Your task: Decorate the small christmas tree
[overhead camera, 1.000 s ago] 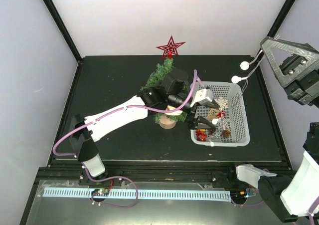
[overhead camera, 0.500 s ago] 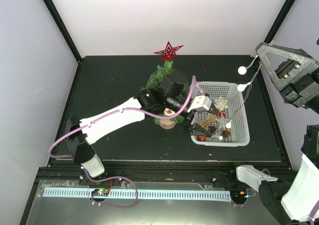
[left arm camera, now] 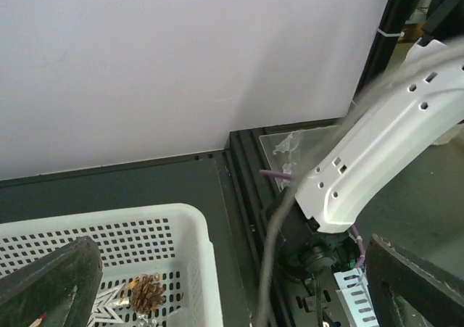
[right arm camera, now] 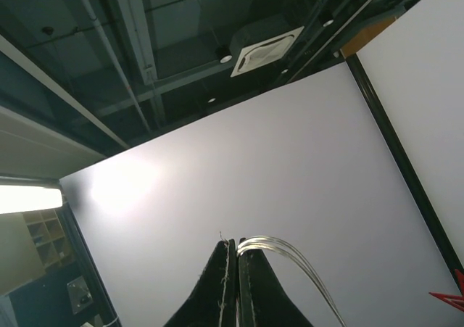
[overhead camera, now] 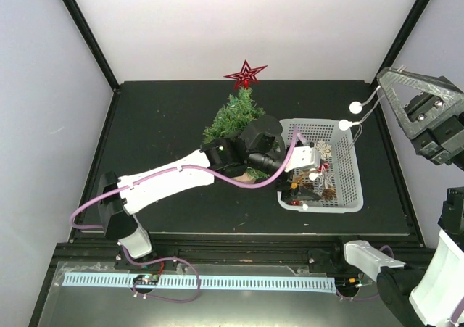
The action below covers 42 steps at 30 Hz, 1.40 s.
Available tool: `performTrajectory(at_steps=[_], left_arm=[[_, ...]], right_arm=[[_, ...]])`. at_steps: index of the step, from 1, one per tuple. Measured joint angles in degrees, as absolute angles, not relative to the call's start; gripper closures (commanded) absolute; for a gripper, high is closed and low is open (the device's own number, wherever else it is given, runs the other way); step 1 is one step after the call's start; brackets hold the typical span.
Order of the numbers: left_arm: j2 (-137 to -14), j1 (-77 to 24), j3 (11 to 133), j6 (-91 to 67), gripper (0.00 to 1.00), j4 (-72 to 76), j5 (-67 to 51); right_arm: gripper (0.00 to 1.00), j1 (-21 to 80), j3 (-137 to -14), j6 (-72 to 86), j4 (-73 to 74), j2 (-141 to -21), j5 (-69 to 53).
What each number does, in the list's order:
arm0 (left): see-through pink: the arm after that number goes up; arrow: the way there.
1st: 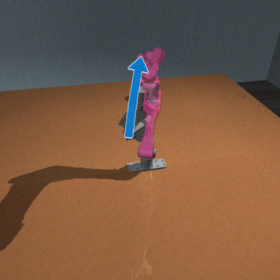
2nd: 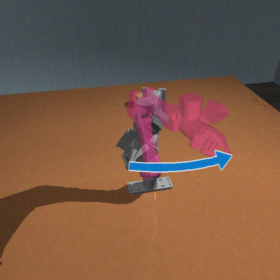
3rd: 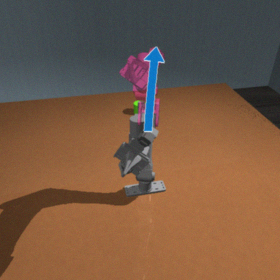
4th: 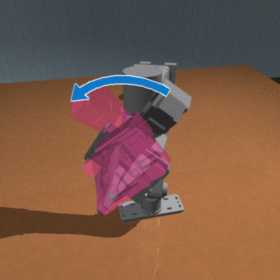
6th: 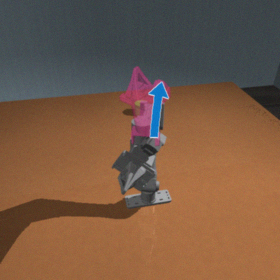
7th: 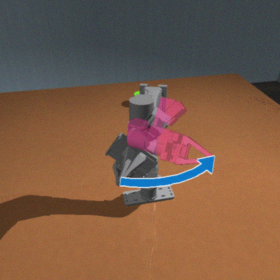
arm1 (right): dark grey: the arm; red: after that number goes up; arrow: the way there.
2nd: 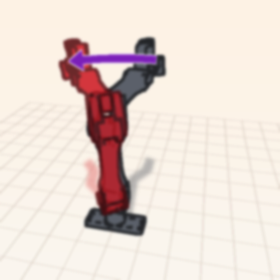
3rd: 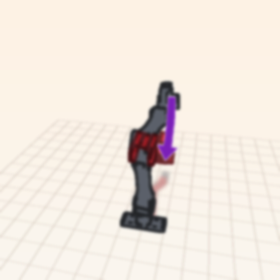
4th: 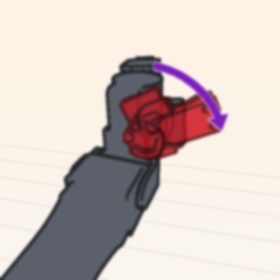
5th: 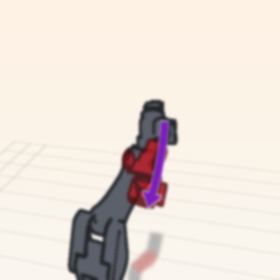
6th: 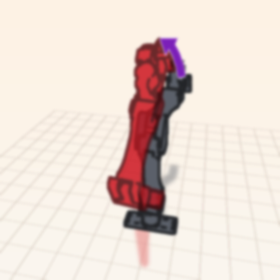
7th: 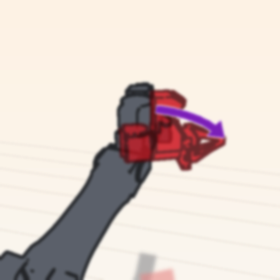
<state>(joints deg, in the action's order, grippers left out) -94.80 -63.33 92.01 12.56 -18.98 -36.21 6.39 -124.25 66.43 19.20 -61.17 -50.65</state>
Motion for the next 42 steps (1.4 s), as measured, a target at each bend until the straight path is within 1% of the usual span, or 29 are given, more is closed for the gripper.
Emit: performTrajectory(at_steps=[11, 21, 22, 23, 24, 25, 26, 27, 28, 29, 30, 37, 42], left_arm=[[-94.28, -66.43, 93.89, 8.69, 0.01, -19.22, -35.05], [-96.51, -68.51, 97.41, 7.38, 0.01, -19.00, -30.26], [-96.86, -68.55, 97.43, 7.33, 0.03, -19.03, -30.09], [-97.23, -68.58, 97.45, 7.29, 0.09, -19.03, -29.95], [-97.62, -68.69, 97.47, 7.22, 0.18, -19.05, -29.91], [-98.00, -68.79, 97.49, 7.03, 0.32, -19.11, -29.95], [-98.35, -68.97, 97.49, 7.07, 0.49, -19.18, -30.02], [-98.61, -69.08, 97.49, 6.83, 0.74, -19.33, -30.02], [-98.78, -69.14, 97.49, 7.16, 0.94, -19.70, -30.02], [-98.80, -69.14, 97.49, 7.44, 0.98, -20.16, -30.02], [-98.76, -69.14, 97.49, 7.75, 0.98, -20.43, -30.00], [-94.19, -69.14, 95.29, 14.50, 0.98, -25.39, -30.63], [-87.29, -69.08, 95.39, 20.99, 0.98, -32.25, -30.79]], right_arm=[[0.99, 6.37, -122.93, 68.53, 15.16, -61.04, -49.78], [0.99, 6.39, -122.67, 69.58, 14.04, -60.66, -49.60], [0.99, 6.39, -122.67, 69.60, 13.96, -60.58, -49.60], [0.99, 6.39, -122.67, 69.63, 13.78, -60.47, -49.60], [0.99, 6.39, -122.67, 69.63, 13.65, -60.40, -49.60], [0.99, 6.39, -122.72, 69.65, 13.54, -60.36, -49.60], [0.99, 6.39, -122.76, 69.65, 13.43, -60.34, -49.60], [0.99, 6.39, -122.83, 69.60, 13.39, -60.34, -49.63], [0.99, 6.39, -123.04, 69.58, 13.47, -60.40, -49.63], [0.99, 6.39, -123.28, 69.54, 13.56, -60.49, -49.63], [0.99, 6.39, -123.63, 69.47, 13.74, -60.58, -49.63], [0.99, 6.39, -126.06, 68.90, 14.55, -61.34, -49.65], [0.99, 6.39, -128.14, 68.60, 14.52, -62.65, -49.65]])
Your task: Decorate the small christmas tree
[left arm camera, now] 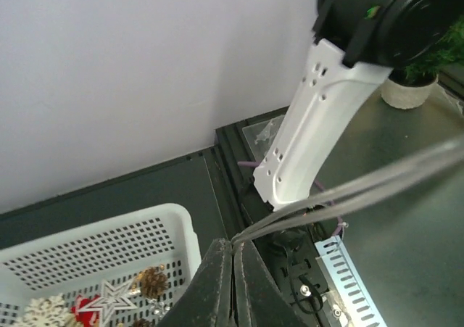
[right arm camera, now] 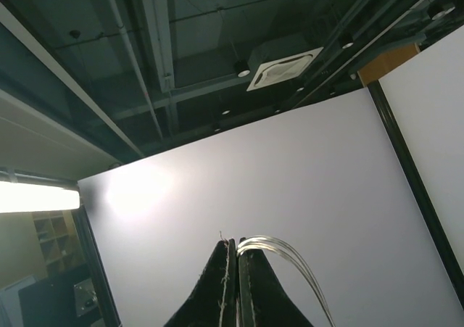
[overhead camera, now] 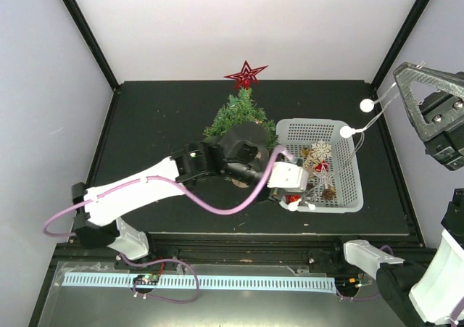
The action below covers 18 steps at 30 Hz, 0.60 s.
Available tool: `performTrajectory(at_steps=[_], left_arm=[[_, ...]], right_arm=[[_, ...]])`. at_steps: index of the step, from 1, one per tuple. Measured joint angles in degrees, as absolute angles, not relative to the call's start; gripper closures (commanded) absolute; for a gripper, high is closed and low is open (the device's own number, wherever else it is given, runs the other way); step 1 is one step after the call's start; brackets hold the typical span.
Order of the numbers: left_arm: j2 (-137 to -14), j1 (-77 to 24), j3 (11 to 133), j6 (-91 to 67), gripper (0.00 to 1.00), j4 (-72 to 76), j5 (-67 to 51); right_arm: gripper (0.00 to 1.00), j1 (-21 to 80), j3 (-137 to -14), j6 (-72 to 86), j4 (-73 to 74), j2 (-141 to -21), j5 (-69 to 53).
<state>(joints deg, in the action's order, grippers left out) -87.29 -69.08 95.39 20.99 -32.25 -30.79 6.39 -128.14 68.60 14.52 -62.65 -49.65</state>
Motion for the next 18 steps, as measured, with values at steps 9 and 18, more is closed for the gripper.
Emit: performTrajectory(at_steps=[9, 18], left_arm=[[-81.10, -67.70, 106.26, 26.79, 0.98, -39.11, -26.30], [-81.36, -66.76, 123.22, 30.30, 0.98, -41.21, -22.06]], right_arm=[[0.99, 6.39, -126.17, 65.69, 14.31, -62.67, -48.97], [0.99, 6.39, -124.03, 61.73, 16.40, -62.61, -46.92]])
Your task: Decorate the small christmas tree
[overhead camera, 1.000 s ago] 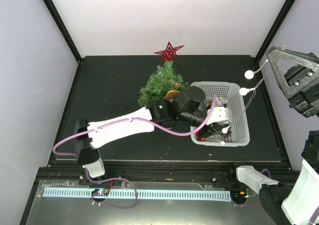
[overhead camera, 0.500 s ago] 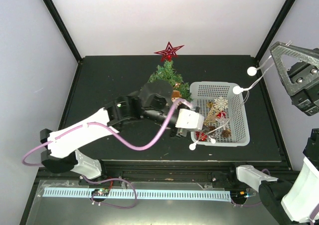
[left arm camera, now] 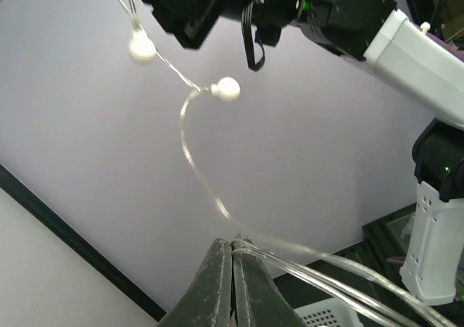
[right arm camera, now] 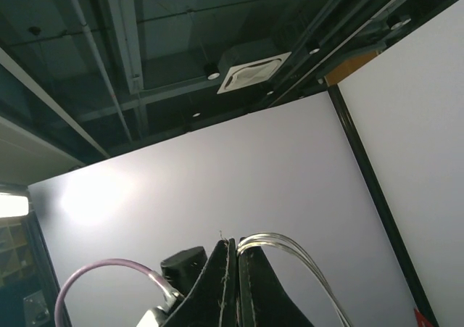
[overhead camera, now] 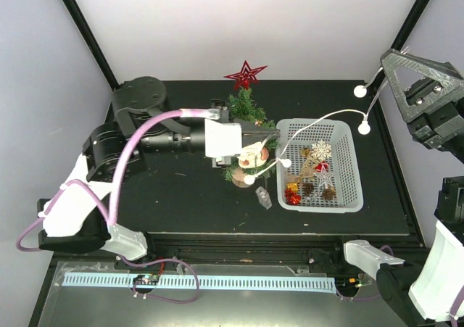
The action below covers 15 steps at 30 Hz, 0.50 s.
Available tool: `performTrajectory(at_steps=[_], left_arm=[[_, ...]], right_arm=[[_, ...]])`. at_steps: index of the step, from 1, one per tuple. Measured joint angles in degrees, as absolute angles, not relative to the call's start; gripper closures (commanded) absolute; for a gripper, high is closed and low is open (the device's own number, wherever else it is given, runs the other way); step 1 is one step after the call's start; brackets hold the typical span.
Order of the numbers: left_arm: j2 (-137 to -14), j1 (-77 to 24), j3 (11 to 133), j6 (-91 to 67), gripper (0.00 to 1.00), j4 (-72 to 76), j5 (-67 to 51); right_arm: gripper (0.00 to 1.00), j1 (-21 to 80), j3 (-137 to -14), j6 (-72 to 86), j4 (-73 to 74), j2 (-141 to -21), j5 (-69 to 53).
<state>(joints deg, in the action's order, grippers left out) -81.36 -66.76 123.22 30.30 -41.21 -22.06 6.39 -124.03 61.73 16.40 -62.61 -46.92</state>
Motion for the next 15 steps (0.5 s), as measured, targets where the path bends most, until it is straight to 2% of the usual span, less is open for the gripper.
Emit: performTrajectory(at_steps=[9, 15], left_arm=[[-76.66, -66.04, 124.33, 34.94, 0.98, -49.56, -22.06], [-70.15, -60.14, 121.86, 37.36, 0.98, -54.39, -20.97]], right_arm=[[0.99, 6.39, -123.50, 59.88, 15.59, -63.77, -47.35], [0.99, 6.39, -123.39, 61.98, 12.03, -67.81, -47.62]])
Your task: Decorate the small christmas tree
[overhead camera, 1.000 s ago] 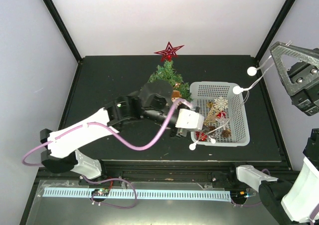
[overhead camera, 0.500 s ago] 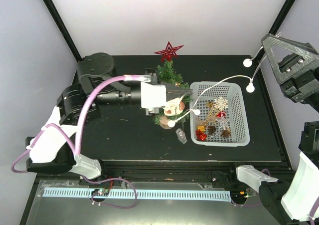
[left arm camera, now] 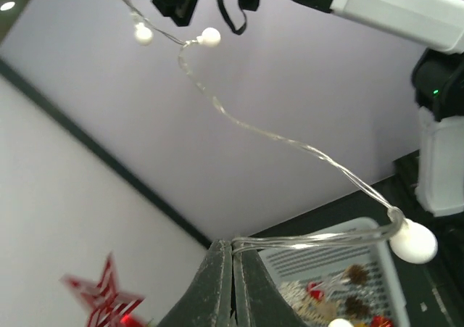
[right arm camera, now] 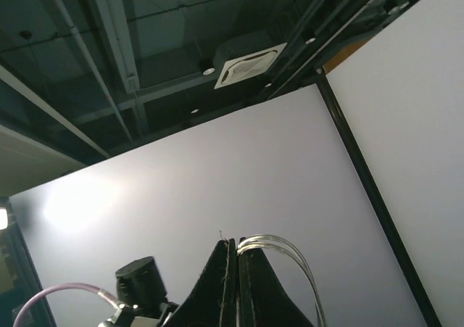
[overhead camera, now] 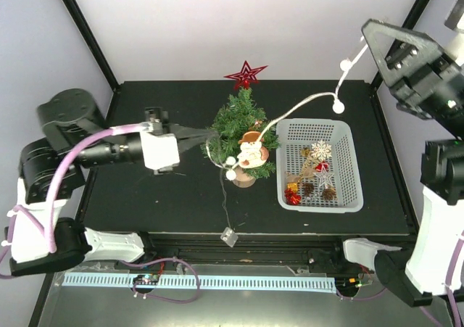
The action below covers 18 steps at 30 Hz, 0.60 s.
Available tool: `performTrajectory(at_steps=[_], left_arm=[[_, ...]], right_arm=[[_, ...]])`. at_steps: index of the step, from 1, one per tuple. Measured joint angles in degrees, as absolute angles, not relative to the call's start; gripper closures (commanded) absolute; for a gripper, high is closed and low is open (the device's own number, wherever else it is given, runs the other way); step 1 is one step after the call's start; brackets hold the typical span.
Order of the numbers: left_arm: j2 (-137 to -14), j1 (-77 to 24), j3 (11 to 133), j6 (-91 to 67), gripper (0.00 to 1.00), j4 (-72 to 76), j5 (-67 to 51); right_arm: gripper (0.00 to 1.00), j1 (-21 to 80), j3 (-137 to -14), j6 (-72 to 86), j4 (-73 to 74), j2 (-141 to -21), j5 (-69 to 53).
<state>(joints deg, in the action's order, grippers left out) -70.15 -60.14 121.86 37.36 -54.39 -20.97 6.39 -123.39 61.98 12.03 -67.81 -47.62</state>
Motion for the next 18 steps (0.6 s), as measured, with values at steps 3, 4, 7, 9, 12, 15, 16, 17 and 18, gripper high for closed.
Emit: performTrajectory(at_steps=[3, 4, 7, 9, 12, 15, 16, 17, 18], left_arm=[[-66.76, -55.94, 120.22, 37.54, 0.98, -54.50, -19.70], [-65.93, -54.74, 119.61, 37.52, 0.98, -54.48, -19.25], [-63.79, -52.14, 118.24, 37.45, 0.98, -54.24, -17.67], [-62.96, -50.39, 117.12, 37.34, 0.98, -53.58, -16.21], [-62.98, -47.79, 116.05, 36.82, 0.98, -52.18, -13.45], [-63.88, -45.01, 115.77, 35.83, 0.98, -50.39, -10.31], [-64.03, -44.42, 115.79, 35.64, 0.98, -49.87, -9.65], [-64.31, -43.68, 115.79, 35.31, 0.98, -49.21, -8.93], [-64.69, -42.65, 115.79, 35.00, 0.99, -48.58, -8.23]], right_arm=[[0.99, 6.39, -123.39, 64.36, 9.43, -71.09, -48.03], [0.99, 6.39, -123.39, 65.14, 8.38, -72.27, -48.27], [0.99, 6.39, -123.66, 67.55, 5.37, -76.38, -48.93], [0.99, 6.39, -124.29, 69.41, 3.07, -79.77, -49.43], [0.99, 6.39, -124.38, 72.16, -0.45, -84.33, -49.71], [0.99, 6.39, -125.45, 75.09, -4.14, -88.84, -49.78], [0.99, 6.39, -126.02, 75.85, -4.93, -90.00, -49.80], [0.99, 6.39, -126.96, 76.90, -5.89, -91.48, -49.80], [0.99, 6.39, -128.03, 77.76, -6.81, -92.84, -49.78]])
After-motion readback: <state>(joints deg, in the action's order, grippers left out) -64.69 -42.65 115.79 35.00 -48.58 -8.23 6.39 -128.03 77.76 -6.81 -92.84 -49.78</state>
